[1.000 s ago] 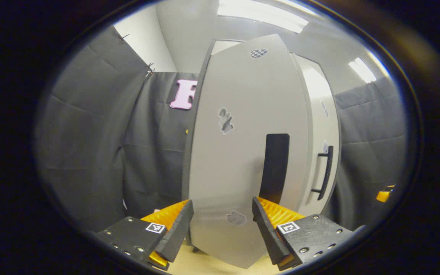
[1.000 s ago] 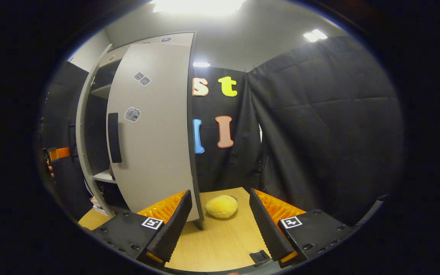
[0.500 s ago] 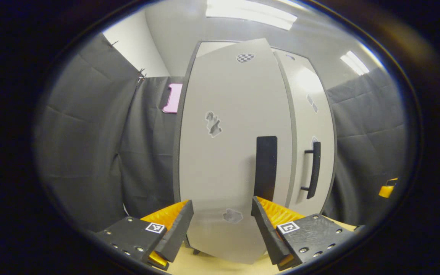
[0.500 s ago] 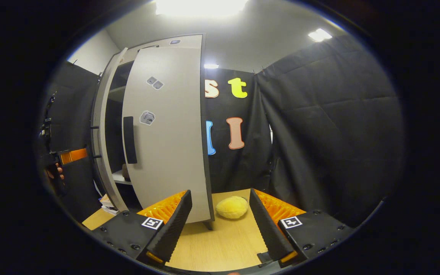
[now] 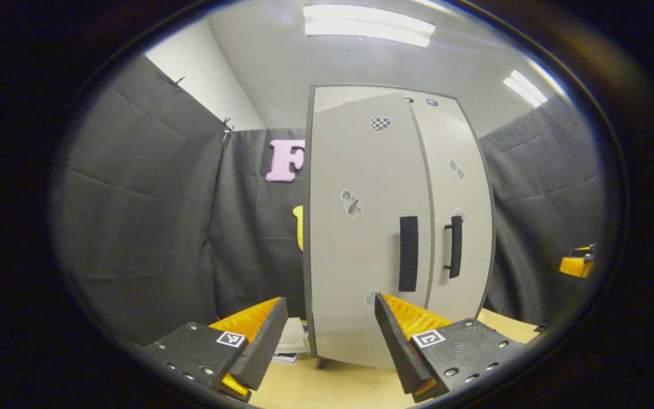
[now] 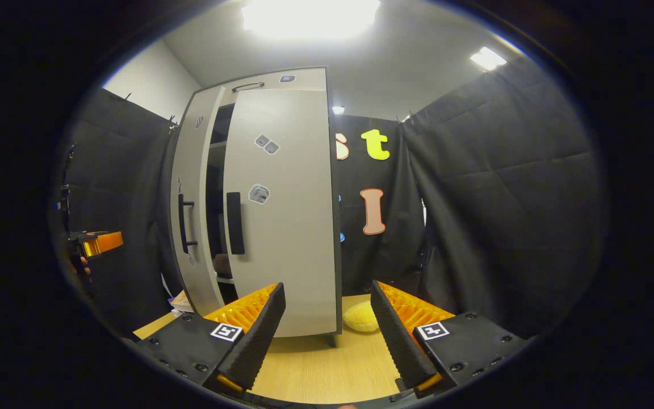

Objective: Grab one shoe with the right hand and put it into the shoe cabinet, grab the other shoe with the left hand and put it into the shoe cabinet; then close the right door with the right hand and the left door with the left hand.

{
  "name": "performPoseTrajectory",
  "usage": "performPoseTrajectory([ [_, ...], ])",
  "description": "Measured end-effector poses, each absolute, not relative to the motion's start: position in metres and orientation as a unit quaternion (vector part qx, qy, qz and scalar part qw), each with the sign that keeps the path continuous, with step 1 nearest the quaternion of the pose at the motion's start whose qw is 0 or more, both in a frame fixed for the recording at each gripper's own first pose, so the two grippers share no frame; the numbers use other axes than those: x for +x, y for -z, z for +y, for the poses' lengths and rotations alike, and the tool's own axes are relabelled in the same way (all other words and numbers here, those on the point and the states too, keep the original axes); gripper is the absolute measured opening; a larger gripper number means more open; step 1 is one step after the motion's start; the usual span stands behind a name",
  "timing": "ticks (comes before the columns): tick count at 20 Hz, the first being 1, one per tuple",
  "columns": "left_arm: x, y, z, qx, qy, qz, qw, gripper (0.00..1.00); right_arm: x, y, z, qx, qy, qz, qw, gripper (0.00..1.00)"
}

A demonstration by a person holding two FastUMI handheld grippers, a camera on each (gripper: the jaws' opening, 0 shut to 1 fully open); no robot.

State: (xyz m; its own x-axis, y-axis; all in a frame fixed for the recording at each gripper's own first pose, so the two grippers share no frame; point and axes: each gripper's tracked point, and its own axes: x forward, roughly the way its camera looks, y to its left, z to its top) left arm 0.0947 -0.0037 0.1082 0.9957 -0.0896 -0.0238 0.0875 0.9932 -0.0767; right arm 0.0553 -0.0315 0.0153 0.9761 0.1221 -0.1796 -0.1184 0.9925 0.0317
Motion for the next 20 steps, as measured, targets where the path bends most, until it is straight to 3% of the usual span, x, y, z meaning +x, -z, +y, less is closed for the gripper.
performPoseTrajectory([
  [4,0.058,-0.1,0.008,-0.028,0.035,0.023,0.999,0.87,0.035,-0.022,-0.029,0.002,-0.07,0.08,0.994,0.92],
  [5,0.049,-0.097,0.011,-0.026,0.033,0.027,0.999,0.92,0.029,-0.024,-0.03,0.003,-0.07,0.078,0.994,0.96],
  [8,0.024,-0.088,0.022,-0.023,0.026,0.036,0.999,0.9,0.016,-0.029,-0.032,0.001,-0.069,0.07,0.995,0.92],
  [10,0.01,-0.082,0.03,-0.025,0.021,0.041,0.999,0.92,0.007,-0.031,-0.033,-0.001,-0.071,0.067,0.995,0.95],
  [12,-0.001,-0.077,0.039,-0.025,0.015,0.05,0.998,0.88,0.0,-0.032,-0.03,-0.001,-0.074,0.066,0.995,0.92],
  [13,-0.005,-0.075,0.043,-0.025,0.012,0.053,0.998,0.87,-0.003,-0.032,-0.029,0.0,-0.075,0.065,0.995,0.95],
  [14,-0.009,-0.072,0.047,-0.024,0.008,0.056,0.998,0.87,-0.005,-0.033,-0.027,-0.001,-0.077,0.064,0.995,0.92],
  [15,-0.012,-0.071,0.051,-0.022,0.005,0.059,0.998,0.92,-0.006,-0.034,-0.025,-0.002,-0.078,0.063,0.995,0.95],
  [17,-0.016,-0.071,0.056,-0.017,0.0,0.061,0.998,0.9,-0.007,-0.034,-0.024,-0.004,-0.078,0.062,0.995,0.92],
  [20,-0.006,-0.076,0.061,-0.012,-0.004,0.059,0.998,0.93,-0.007,-0.032,-0.02,0.002,-0.081,0.063,0.995,0.95],
])
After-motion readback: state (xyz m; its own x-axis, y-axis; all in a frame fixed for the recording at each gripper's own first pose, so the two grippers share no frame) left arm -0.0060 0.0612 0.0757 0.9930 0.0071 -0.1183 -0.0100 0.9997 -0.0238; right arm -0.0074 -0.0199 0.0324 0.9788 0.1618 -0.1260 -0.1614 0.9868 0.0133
